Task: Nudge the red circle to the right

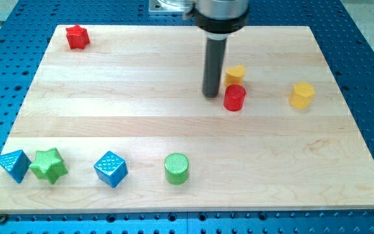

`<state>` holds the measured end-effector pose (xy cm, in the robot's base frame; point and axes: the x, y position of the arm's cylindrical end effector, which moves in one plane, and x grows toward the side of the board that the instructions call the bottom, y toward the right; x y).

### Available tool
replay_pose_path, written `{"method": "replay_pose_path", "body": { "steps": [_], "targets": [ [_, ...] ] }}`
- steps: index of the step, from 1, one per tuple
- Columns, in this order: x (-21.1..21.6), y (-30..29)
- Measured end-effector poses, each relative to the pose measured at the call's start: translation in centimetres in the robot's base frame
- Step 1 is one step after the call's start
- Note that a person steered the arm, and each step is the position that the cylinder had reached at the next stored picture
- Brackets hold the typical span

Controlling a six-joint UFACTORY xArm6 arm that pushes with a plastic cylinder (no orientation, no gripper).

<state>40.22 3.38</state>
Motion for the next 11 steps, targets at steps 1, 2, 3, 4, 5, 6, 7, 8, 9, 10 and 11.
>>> {"method": "replay_pose_path", "body": {
  "steps": [1, 2, 3, 4, 5, 6, 7, 8, 9, 10, 11],
  "targets": [
    [2.3, -1.6],
    [5.2, 1.0],
    [5.3, 2.4],
    [4.4, 4.6],
    [4.3, 6.7],
    [4.3, 3.0],
    [2.9, 1.9],
    [0.9, 1.9],
    [-0.7, 1.9],
    [-1.5, 1.9],
    [-1.8, 2.2]
  ]
}}
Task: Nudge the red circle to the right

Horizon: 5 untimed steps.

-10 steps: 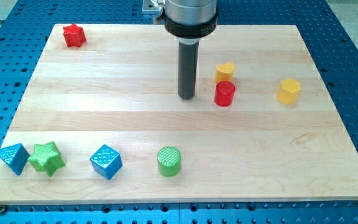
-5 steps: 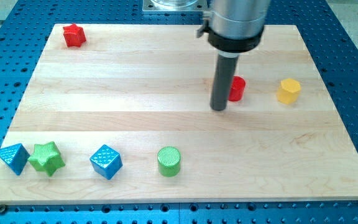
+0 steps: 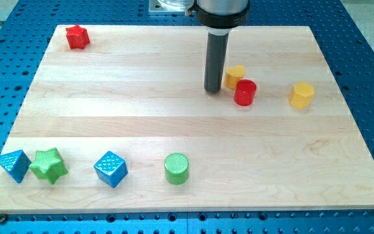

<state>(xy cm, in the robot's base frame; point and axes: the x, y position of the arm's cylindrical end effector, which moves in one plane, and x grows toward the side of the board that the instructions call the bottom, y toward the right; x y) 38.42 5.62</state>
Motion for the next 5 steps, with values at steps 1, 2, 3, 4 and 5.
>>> {"method": "replay_pose_path", "body": {
  "steps": [1, 2, 3, 4, 5],
  "targets": [
    [-2.9, 0.7],
    [-4.6, -1.2],
    [-6.6, 3.2],
    [-5.0, 8.6],
    [-3.0, 7.4]
  ]
}}
